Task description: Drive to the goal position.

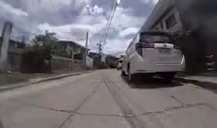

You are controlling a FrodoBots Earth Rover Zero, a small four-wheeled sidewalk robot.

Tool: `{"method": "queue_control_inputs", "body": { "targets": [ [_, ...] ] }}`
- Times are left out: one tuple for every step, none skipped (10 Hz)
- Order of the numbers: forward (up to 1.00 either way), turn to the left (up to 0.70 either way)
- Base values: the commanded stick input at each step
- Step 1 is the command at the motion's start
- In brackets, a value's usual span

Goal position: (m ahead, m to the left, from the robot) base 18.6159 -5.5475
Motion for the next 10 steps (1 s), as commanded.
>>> {"method": "queue_control_inputs", "body": {
  "targets": [
    [0.5, 0.0],
    [0.5, 0.0],
    [0.5, 0.0],
    [0.5, 0.0],
    [0.5, 0.0],
    [0.5, 0.0],
    [0.5, 0.0],
    [0.5, 0.0],
    [0.5, 0.0],
    [0.5, 0.0]
  ]
}}
